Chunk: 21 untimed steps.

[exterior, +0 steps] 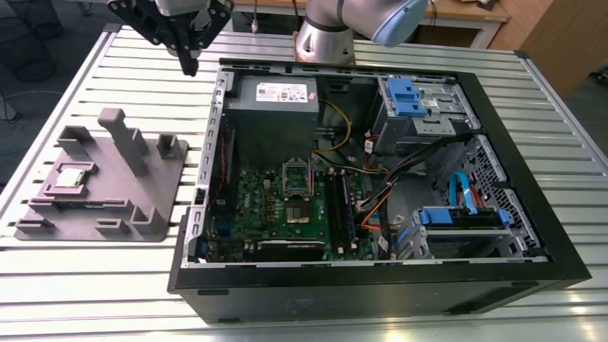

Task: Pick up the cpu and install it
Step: 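Reach for the cpu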

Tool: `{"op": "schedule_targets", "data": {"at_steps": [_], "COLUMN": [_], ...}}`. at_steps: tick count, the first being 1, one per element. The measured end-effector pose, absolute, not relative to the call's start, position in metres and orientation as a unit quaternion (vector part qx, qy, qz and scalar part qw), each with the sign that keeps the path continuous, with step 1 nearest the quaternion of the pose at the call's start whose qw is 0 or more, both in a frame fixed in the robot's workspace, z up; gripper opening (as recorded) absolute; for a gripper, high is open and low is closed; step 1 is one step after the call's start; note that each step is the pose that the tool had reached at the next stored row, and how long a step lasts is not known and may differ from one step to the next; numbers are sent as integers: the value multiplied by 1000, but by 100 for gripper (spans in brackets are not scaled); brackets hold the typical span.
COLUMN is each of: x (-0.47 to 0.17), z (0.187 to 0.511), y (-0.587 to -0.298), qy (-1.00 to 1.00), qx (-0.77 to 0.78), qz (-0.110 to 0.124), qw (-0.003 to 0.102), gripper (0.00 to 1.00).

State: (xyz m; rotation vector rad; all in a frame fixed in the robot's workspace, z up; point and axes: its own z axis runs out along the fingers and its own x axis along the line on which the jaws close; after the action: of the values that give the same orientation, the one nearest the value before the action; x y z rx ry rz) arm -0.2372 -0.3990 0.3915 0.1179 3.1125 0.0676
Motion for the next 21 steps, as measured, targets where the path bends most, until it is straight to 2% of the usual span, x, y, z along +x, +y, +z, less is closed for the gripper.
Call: {"op": "schedule_targets", "data": {"at_steps": [21], "x": [-268], "z": [390], "y": [-399], "qy": [999], "qx": [38], "qz": [22], "qw": [13], "gripper": [11]}}
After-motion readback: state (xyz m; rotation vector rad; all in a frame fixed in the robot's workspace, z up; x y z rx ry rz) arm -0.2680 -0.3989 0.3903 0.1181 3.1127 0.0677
